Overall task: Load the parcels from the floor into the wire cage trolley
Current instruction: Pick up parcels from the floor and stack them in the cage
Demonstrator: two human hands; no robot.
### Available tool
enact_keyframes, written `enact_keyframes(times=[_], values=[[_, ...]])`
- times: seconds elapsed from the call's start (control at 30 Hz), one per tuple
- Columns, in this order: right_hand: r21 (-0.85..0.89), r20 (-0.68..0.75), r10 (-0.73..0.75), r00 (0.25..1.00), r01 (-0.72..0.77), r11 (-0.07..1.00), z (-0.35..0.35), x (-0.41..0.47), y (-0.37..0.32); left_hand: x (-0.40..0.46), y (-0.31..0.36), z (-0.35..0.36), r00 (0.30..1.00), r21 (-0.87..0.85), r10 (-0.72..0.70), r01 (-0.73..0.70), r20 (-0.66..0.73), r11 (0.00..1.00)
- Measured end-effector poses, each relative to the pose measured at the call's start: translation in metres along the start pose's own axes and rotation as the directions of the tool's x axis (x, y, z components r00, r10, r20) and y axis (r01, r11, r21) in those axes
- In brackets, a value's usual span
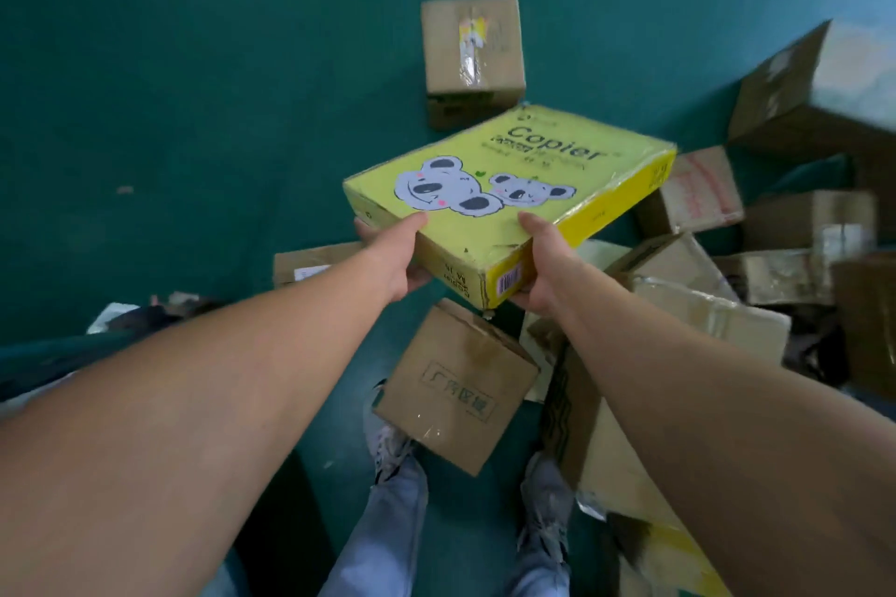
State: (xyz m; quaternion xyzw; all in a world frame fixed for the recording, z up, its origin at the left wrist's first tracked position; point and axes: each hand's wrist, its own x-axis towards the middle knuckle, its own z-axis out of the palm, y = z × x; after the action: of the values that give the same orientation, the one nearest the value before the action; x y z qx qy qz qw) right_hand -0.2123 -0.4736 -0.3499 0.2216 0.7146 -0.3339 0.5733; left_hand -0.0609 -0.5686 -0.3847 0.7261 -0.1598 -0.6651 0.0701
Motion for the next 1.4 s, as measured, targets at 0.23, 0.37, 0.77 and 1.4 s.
enact_keyframes(times=[0.23, 0.37, 0.77, 1.4], values=[[-0.137, 0.052, 0.049, 0.997, -0.041, 0.990, 0.017, -0.182, 0.011, -0.188, 0.020, -0.071, 0.996, 0.012, -0.038, 0.037, 0.086, 0.999], [-0.251, 0.113, 0.045, 0.993, -0.015, 0.968, 0.013, -0.274, 0.017, -0.286, 0.020, -0.128, 0.999, -0.086, 0.046, -0.045, 0.014, 0.995], [-0.470, 0.337, 0.016, 0.941, 0.153, 0.869, -0.032, -0.489, 0.099, -0.553, -0.114, -0.298, 0.987, -0.363, 0.125, -0.155, -0.104, 0.919], [-0.743, 0.579, 0.175, 0.796, 0.427, 0.516, 0.100, -0.669, 0.342, -0.702, -0.339, -0.525, 0.920, -0.773, 0.048, -0.354, -0.388, 0.526]])
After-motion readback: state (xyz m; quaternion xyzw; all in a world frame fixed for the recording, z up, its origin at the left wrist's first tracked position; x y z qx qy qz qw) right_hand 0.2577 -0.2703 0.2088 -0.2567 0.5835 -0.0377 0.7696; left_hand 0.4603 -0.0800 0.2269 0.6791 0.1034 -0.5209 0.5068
